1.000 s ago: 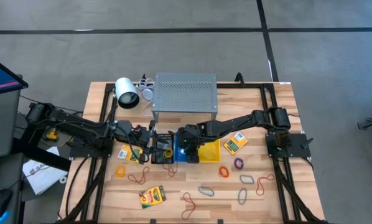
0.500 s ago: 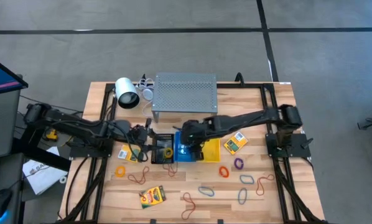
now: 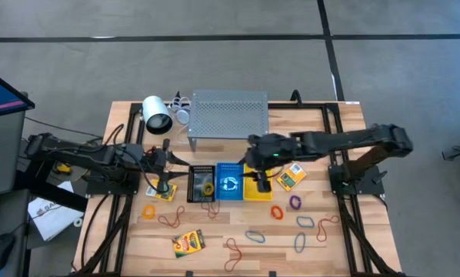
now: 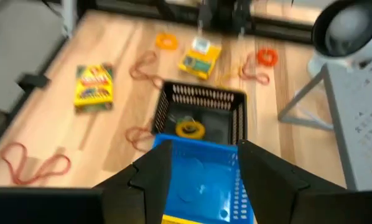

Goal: Pick & Place Office Desk Supplies
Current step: Put the yellow rubber band into the blue basket

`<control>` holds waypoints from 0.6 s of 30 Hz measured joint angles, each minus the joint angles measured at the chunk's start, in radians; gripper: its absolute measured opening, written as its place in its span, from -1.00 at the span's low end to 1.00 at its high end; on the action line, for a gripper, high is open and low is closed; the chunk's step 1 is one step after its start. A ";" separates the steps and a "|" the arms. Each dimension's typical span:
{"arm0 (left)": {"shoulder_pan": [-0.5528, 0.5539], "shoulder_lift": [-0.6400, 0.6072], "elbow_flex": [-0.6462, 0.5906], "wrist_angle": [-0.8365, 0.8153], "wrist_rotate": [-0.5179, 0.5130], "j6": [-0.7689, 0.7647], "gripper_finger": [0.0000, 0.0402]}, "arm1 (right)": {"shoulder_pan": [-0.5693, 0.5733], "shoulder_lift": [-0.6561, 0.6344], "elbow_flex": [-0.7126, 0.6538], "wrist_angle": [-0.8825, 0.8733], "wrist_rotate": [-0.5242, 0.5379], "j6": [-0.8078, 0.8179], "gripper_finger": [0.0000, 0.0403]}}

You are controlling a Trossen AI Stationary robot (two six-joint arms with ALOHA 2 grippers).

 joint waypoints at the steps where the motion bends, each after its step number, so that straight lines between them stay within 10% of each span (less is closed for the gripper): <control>1: 0.000 -0.016 0.000 -0.029 -0.011 -0.013 -0.32 | 0.005 -0.036 -0.041 0.032 0.000 0.008 -0.12; 18: 0.000 -0.028 0.000 -0.167 -0.077 -0.195 -0.32 | 0.211 -0.486 -0.722 0.685 0.005 0.278 -0.12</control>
